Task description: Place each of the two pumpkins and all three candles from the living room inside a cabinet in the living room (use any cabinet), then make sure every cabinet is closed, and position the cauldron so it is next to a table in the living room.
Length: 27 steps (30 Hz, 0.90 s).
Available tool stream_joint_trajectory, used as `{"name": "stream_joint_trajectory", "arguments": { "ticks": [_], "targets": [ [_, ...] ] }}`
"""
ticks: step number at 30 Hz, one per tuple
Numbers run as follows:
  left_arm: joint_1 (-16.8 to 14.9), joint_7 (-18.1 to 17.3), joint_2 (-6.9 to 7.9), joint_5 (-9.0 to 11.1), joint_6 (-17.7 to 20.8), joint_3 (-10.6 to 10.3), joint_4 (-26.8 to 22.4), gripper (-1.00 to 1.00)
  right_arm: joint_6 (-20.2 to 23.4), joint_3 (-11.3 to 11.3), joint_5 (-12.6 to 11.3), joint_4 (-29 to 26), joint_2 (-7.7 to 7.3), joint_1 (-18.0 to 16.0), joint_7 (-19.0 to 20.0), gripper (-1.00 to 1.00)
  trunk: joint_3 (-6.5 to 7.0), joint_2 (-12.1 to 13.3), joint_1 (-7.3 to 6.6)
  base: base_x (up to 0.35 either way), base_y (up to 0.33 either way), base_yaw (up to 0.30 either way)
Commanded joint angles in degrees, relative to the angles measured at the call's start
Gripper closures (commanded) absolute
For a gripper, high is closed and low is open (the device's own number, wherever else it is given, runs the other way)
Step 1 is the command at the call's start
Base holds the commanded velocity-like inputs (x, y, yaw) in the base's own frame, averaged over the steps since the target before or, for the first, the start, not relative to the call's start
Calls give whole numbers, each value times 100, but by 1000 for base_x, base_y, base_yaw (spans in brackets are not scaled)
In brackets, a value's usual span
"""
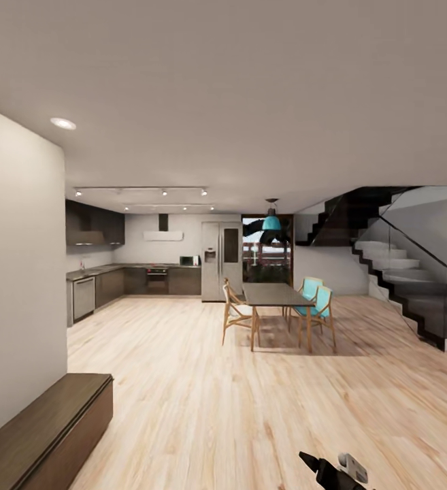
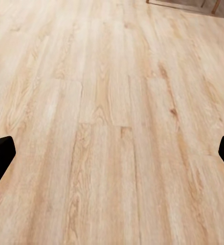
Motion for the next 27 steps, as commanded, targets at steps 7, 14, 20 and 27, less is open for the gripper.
{"name": "stream_joint_trajectory", "arguments": {
  "ticks": [7,14,20,27],
  "targets": [
    [1,40,4,45,1,-24,-9,-100,62,-22,-59,-2,-3,0,9,-100,-65,-2,5,312,65,2],
    [1,40,4,45,1,-25,-9,-100,36,-17,-57,4,-3,1,52,-100,-111,-2,5,237,9,0],
    [1,40,4,45,1,-29,-9,-100,7,-16,-52,12,-8,3,21,-100,-116,-2,5,43,1,0],
    [1,40,4,45,1,-29,-9,-100,-2,-15,-48,13,-9,6,7,-100,-117,-2,5,5,0,0]
  ]
}}
